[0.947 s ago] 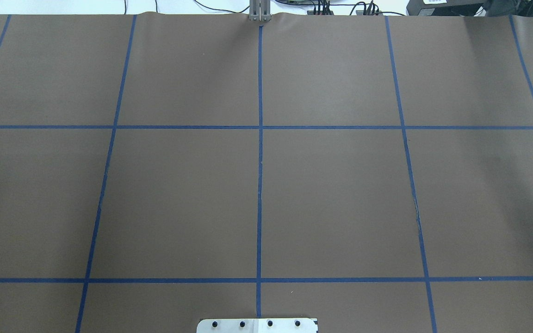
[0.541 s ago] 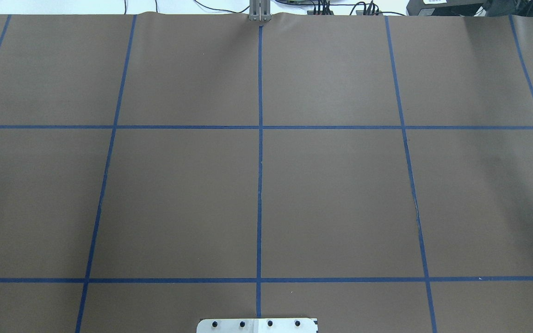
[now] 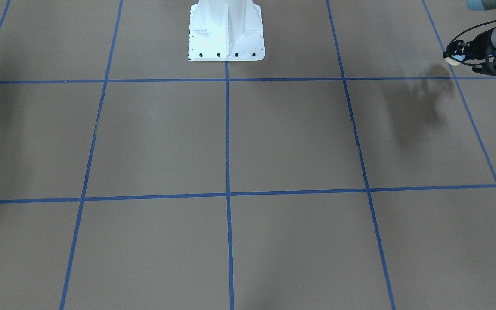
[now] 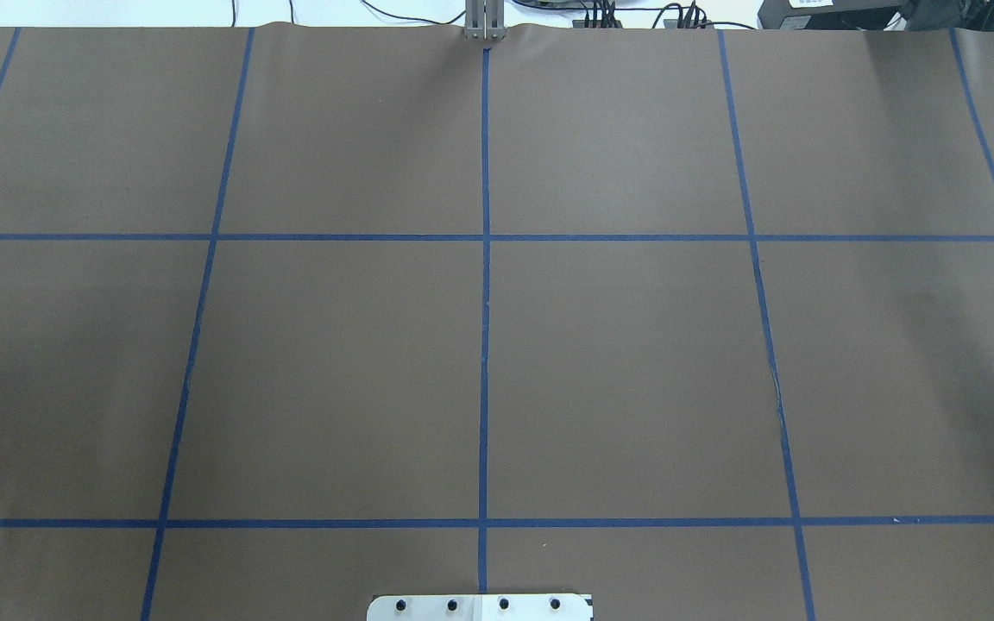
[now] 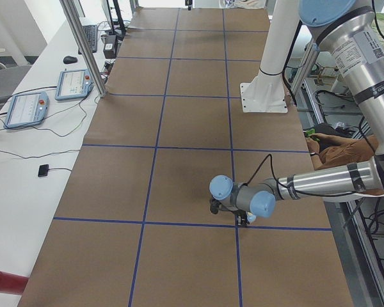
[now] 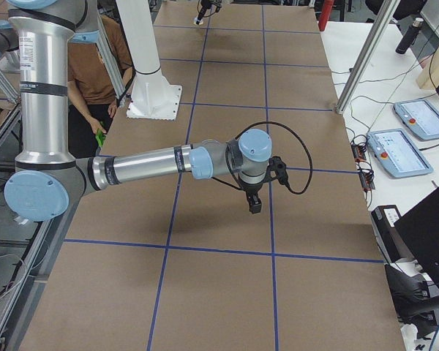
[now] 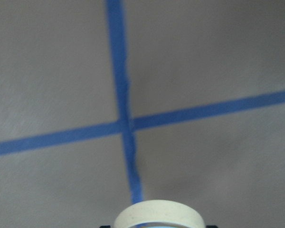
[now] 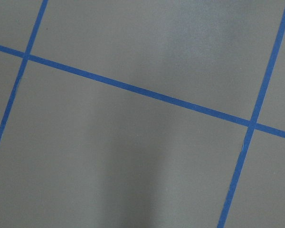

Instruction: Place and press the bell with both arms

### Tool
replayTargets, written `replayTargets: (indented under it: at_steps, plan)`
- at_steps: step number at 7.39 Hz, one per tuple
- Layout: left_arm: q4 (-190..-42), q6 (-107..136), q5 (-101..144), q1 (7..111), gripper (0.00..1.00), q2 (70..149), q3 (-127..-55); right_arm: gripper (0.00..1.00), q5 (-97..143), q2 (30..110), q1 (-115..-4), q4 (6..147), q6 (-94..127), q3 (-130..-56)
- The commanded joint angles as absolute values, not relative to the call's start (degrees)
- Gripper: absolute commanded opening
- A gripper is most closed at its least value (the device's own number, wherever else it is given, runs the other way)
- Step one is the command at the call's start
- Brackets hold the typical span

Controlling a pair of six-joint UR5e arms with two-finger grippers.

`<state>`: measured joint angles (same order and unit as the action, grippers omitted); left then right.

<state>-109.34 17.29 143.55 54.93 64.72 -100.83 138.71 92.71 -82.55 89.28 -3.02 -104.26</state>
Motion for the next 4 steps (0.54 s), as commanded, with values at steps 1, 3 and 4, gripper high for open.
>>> replayTargets:
  at_steps: [1, 3, 4]
  plan:
    - [-89.7, 17.3, 143.2, 55.5, 0.0, 81.8, -104.7, 1.0, 138.5, 92.5, -82.4, 89.2, -3.1, -104.0]
    - [-77.4, 18.4, 143.1, 55.5, 0.0, 97.7, -103.9, 1.0, 138.5, 92.6, -82.0, 89.2, -3.1, -104.1]
    - [-72.2, 22.2, 143.1, 54.6, 0.0, 105.4, -103.6, 1.0, 138.4, 92.6, -81.7, 89.2, -3.2, -104.0]
